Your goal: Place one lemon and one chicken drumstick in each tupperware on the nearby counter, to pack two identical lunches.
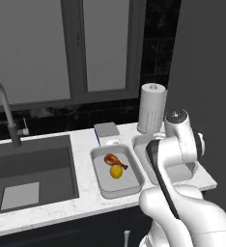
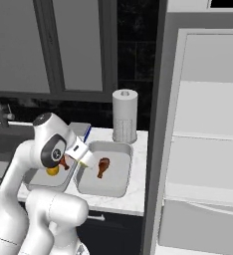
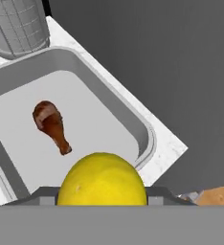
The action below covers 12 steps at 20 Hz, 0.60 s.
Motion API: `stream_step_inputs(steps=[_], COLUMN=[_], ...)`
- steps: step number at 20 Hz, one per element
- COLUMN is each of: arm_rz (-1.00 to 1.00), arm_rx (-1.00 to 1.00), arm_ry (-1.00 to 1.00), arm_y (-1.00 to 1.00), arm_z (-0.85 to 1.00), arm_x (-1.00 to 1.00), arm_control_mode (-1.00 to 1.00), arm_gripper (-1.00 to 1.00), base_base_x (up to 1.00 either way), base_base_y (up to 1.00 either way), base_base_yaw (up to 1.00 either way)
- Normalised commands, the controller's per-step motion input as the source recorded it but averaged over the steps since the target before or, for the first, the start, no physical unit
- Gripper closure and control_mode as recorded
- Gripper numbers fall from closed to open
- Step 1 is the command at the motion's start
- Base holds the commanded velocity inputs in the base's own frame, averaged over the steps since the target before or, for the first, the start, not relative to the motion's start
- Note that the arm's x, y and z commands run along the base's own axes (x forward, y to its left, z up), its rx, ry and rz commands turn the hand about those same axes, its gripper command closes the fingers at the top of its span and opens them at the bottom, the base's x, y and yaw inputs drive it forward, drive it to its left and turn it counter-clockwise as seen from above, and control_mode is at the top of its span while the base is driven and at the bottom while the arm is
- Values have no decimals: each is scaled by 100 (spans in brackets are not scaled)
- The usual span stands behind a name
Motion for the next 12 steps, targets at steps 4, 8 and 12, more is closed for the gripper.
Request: stream_step_inputs(steps=[4, 8, 12], arm_rz=[0, 0, 0], arm_rx=[0, 0, 0], arm_ry=[0, 0, 0], arm_y=[-28, -28, -28], arm_z=[-54, -49, -45], arm_x=[51, 44, 42], arm_control_mode=[-100, -100, -100], arm_gripper=[100, 100, 100], base_base_x=[0, 0, 0], base_base_y=[0, 0, 0], base_base_yaw=[0, 0, 0])
